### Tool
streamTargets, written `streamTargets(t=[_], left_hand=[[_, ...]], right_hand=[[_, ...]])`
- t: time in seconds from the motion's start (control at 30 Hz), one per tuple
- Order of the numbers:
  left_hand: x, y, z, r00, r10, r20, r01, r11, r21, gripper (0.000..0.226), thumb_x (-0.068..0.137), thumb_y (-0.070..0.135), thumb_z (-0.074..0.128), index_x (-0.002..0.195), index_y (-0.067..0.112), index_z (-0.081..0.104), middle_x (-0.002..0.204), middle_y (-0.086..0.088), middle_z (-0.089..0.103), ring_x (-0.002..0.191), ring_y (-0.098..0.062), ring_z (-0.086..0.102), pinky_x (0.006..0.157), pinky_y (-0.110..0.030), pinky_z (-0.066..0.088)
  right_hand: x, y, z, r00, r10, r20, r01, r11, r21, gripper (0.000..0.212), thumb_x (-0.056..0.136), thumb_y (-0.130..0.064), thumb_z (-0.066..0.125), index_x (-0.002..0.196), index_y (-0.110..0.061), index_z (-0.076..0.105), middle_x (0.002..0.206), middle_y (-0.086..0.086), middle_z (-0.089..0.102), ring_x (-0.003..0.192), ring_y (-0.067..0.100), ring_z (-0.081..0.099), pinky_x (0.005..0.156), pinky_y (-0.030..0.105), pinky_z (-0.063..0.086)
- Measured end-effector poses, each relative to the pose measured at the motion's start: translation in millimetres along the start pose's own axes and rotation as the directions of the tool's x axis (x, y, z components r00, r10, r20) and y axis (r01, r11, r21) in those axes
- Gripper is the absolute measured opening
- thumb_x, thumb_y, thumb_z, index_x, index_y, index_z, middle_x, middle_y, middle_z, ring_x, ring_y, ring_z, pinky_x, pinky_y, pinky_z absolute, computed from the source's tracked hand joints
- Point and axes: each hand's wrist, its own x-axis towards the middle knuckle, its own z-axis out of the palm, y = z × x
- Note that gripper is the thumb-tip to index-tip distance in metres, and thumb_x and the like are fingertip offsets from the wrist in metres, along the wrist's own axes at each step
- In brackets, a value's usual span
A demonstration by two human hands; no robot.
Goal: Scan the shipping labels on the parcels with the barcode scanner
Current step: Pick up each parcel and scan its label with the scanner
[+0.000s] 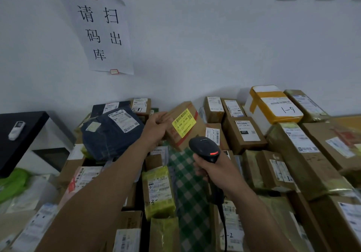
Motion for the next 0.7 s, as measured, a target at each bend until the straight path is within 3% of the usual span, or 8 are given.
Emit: streamTargets(t=[0.07, 0.17, 0.23, 0.37, 0.43, 0.57, 0.7], left_hand=[[6, -4, 16, 0.995, -0.104, 0.0, 0.102, 0.978, -0.184, 0.041, 0.096, 0.022, 0.073, 0.134, 0.027, 0.057, 0.122, -0.004, 0.07, 0.102, -0.021, 0.072, 0.083, -0.05, 0.063], [17, -17, 46, 0.98, -0.195, -0.028, 0.177, 0.936, -0.303, 0.041, 0.097, 0.017, 0.072, 0.134, 0.025, 0.056, 0.109, 0.001, 0.069, 0.092, -0.018, 0.071, 0.07, -0.042, 0.064], [28, -29, 68, 0.971, -0.238, -0.028, 0.211, 0.905, -0.37, 0.044, 0.098, 0.018, 0.07, 0.139, 0.022, 0.054, 0.106, 0.002, 0.067, 0.088, -0.017, 0.071, 0.074, -0.043, 0.065], [50, -49, 111, 0.962, -0.271, 0.021, 0.256, 0.88, -0.401, 0.05, 0.098, 0.018, 0.068, 0.144, 0.019, 0.048, 0.126, -0.007, 0.067, 0.091, -0.018, 0.074, 0.074, -0.035, 0.065], [58, -58, 129, 0.957, -0.28, 0.072, 0.286, 0.882, -0.375, 0.049, 0.099, 0.018, 0.066, 0.144, 0.019, 0.047, 0.13, -0.009, 0.066, 0.097, -0.019, 0.074, 0.072, -0.031, 0.063], [63, -72, 153, 0.955, -0.281, 0.088, 0.295, 0.907, -0.3, 0.056, 0.1, 0.021, 0.065, 0.148, 0.028, 0.036, 0.12, 0.0, 0.06, 0.098, -0.016, 0.069, 0.075, -0.031, 0.061], [65, -86, 159, 0.982, -0.131, 0.136, 0.113, 0.985, 0.132, 0.048, 0.099, 0.026, 0.068, 0.144, 0.02, 0.053, 0.139, 0.001, 0.062, 0.118, -0.018, 0.064, 0.094, -0.033, 0.057]], right_hand=[[3, 7, -8, 0.999, 0.02, -0.036, -0.02, 1.0, 0.004, 0.027, 0.096, -0.032, 0.074, 0.122, -0.032, 0.065, 0.094, 0.0, 0.079, 0.076, 0.013, 0.075, 0.065, 0.024, 0.054], [8, 18, -21, 0.994, 0.056, -0.092, -0.056, 0.998, 0.01, 0.026, 0.096, -0.031, 0.074, 0.12, -0.033, 0.066, 0.091, -0.002, 0.078, 0.075, 0.013, 0.075, 0.071, 0.032, 0.057], [12, 26, -28, 0.988, 0.084, -0.132, -0.082, 0.996, 0.026, 0.02, 0.096, -0.028, 0.074, 0.115, -0.03, 0.067, 0.089, -0.001, 0.077, 0.072, 0.013, 0.074, 0.072, 0.034, 0.058], [22, 39, -39, 0.971, 0.145, -0.189, -0.137, 0.989, 0.051, 0.02, 0.095, -0.028, 0.076, 0.112, -0.031, 0.067, 0.093, 0.005, 0.077, 0.076, 0.018, 0.074, 0.08, 0.043, 0.06], [26, 43, -41, 0.962, 0.166, -0.217, -0.162, 0.986, 0.038, 0.02, 0.095, -0.027, 0.075, 0.113, -0.028, 0.067, 0.093, 0.006, 0.077, 0.074, 0.016, 0.074, 0.075, 0.039, 0.059], [29, 46, -41, 0.95, 0.192, -0.247, -0.189, 0.981, 0.038, 0.018, 0.096, -0.025, 0.075, 0.111, -0.025, 0.067, 0.095, 0.012, 0.077, 0.07, 0.014, 0.073, 0.068, 0.033, 0.058], [29, 47, -38, 0.94, 0.214, -0.265, -0.212, 0.977, 0.035, 0.013, 0.096, -0.025, 0.075, 0.106, -0.02, 0.068, 0.096, 0.016, 0.076, 0.068, 0.013, 0.07, 0.062, 0.029, 0.055]])
